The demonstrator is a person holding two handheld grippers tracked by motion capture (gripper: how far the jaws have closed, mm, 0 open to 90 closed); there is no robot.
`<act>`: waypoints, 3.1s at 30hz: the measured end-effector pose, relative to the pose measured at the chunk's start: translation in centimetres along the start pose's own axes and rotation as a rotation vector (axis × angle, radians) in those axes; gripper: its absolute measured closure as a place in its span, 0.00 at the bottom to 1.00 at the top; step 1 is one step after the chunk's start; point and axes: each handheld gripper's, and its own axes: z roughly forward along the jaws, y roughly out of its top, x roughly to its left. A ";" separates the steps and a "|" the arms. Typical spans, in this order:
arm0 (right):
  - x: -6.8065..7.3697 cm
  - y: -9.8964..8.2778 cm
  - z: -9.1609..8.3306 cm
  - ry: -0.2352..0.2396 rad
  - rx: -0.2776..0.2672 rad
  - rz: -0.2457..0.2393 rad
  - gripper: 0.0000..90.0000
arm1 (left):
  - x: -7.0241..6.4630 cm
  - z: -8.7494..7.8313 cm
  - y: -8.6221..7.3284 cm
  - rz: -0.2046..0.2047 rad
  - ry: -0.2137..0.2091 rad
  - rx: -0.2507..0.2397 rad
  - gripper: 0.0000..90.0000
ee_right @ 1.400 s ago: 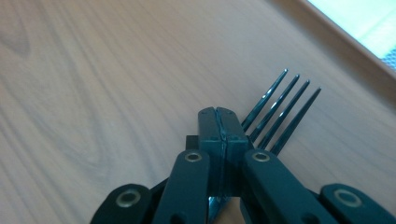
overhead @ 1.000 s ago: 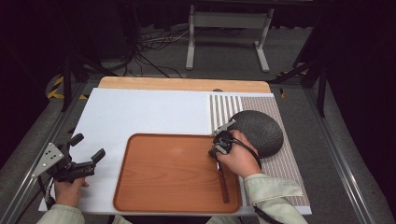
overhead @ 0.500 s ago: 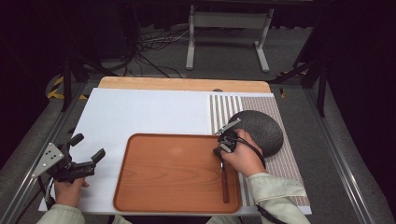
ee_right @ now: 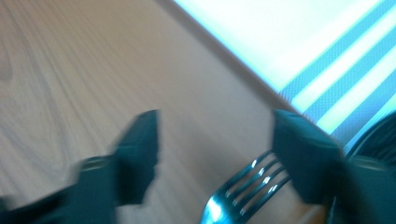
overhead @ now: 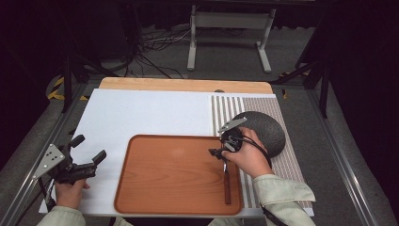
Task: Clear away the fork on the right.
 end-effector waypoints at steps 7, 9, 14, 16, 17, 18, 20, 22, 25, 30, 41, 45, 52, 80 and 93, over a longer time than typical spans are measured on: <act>0.3 0.7 -2.1 -0.032 -0.090 -0.136 0.17 | 0.0 0.0 0.0 -0.002 0.003 -0.001 0.01; 0.3 0.6 -2.9 -0.027 -0.120 -0.139 0.17 | 0.0 0.0 0.0 0.000 0.003 -0.002 0.01; 0.1 0.3 -4.5 -0.030 -0.190 -0.139 0.16 | 0.0 0.0 0.0 -0.003 0.002 -0.002 0.01; 0.0 0.1 -5.0 -0.029 -0.217 -0.144 0.16 | 0.0 0.0 0.0 -0.002 0.001 0.000 0.01; 0.0 -0.1 -5.4 -0.028 -0.236 -0.147 0.16 | 0.0 0.0 0.0 -0.002 0.002 -0.001 0.01; -0.1 -0.3 -5.7 -0.028 -0.251 -0.141 0.16 | 0.0 0.0 0.0 -0.003 0.003 -0.002 0.01; -0.3 -0.8 -6.3 -0.029 -0.277 -0.139 0.15 | 0.0 0.0 0.0 -0.005 0.002 -0.001 0.01; -0.5 -1.3 -6.8 -0.030 -0.302 -0.141 0.15 | 0.0 0.0 0.0 -0.002 -0.001 0.000 0.01; -0.8 -2.1 -7.4 -0.034 -0.335 -0.136 0.14 | 0.0 0.0 0.0 -0.003 0.001 -0.001 0.01; -1.5 -3.3 -8.3 -0.049 -0.390 -0.121 0.14 | 0.0 0.0 0.0 -0.003 0.000 0.002 0.01; -2.8 -7.2 -9.7 -0.066 -0.507 -0.092 0.13 | -0.1 0.0 0.0 -0.003 0.001 0.003 0.01; -3.1 -8.6 -9.8 -0.073 -0.525 -0.092 0.12 | -0.1 0.1 0.0 -0.003 0.002 0.003 0.01; -3.5 -11.0 -9.8 -0.068 -0.593 -0.068 0.10 | -0.1 0.1 0.0 -0.005 0.001 0.004 0.01; -4.7 -16.7 -8.8 -0.115 -0.593 0.017 0.09 | -0.1 0.1 -0.1 -0.004 -0.003 0.008 0.01; -4.9 -17.0 -8.6 -0.130 -0.587 0.056 0.09 | -0.1 0.1 -0.1 -0.006 -0.004 0.008 0.01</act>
